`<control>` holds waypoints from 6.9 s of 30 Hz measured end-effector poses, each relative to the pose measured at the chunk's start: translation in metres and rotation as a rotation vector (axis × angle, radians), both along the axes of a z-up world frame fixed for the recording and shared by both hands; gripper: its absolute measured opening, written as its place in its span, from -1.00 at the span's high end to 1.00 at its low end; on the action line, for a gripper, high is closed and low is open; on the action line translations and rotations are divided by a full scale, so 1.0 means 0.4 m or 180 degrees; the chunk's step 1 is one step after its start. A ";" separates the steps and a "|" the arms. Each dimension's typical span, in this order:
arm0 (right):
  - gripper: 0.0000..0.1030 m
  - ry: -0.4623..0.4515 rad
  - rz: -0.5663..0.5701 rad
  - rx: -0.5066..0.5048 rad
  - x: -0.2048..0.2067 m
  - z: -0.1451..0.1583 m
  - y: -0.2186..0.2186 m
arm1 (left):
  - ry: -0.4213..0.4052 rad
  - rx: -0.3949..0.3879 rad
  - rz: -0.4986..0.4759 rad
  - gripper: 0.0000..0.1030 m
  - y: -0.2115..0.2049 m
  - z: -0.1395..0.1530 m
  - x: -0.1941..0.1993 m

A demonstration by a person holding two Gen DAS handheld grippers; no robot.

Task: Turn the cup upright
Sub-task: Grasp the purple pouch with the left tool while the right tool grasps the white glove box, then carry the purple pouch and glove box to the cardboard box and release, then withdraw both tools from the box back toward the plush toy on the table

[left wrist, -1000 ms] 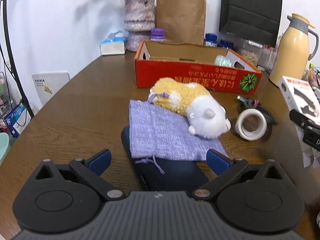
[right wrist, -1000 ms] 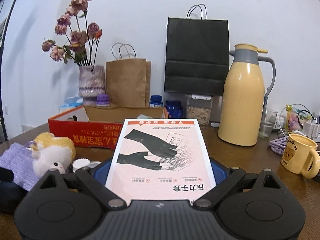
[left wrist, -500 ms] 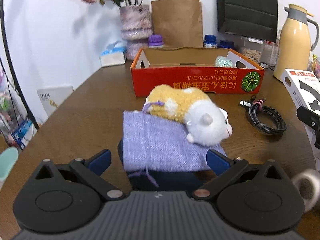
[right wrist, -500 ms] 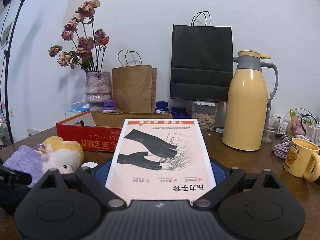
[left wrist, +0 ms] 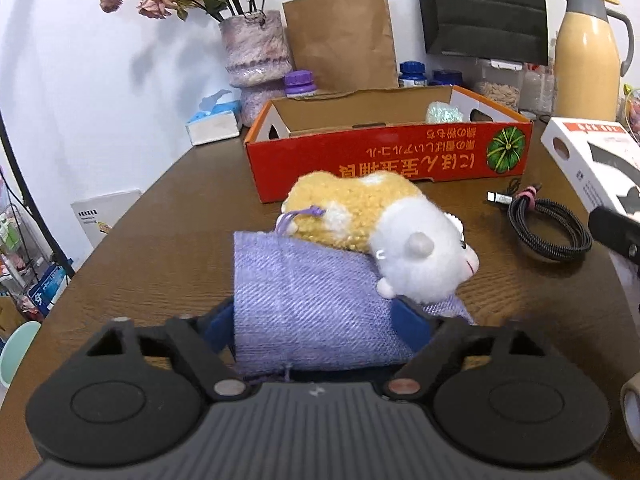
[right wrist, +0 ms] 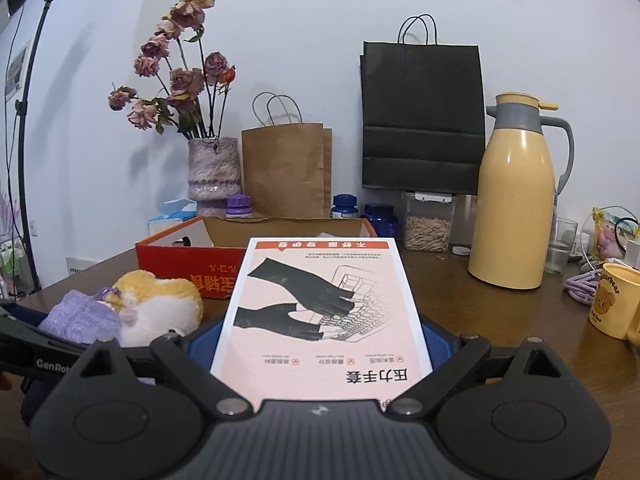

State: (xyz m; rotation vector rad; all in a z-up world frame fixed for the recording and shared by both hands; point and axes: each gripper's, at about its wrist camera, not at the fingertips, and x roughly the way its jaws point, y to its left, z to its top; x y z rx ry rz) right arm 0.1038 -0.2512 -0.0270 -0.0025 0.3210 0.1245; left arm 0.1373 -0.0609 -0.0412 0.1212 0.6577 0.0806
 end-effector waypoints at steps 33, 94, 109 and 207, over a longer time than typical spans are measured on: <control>-0.86 0.0136 -0.0039 0.0065 0.038 0.009 0.037 | -0.0348 -0.0538 -0.0411 0.78 0.103 0.128 -0.047; -0.86 0.0403 0.0114 0.0337 0.585 0.256 0.144 | -0.0690 -0.1083 -0.0287 0.78 0.124 0.301 0.468; -0.86 0.0328 0.0053 0.0309 0.701 0.132 0.157 | -0.0449 -0.1197 -0.0163 0.78 0.158 0.184 0.612; -1.00 0.0069 0.0243 0.0177 0.104 0.231 0.105 | -0.0814 -0.0792 -0.0198 -1.00 0.224 0.234 -0.036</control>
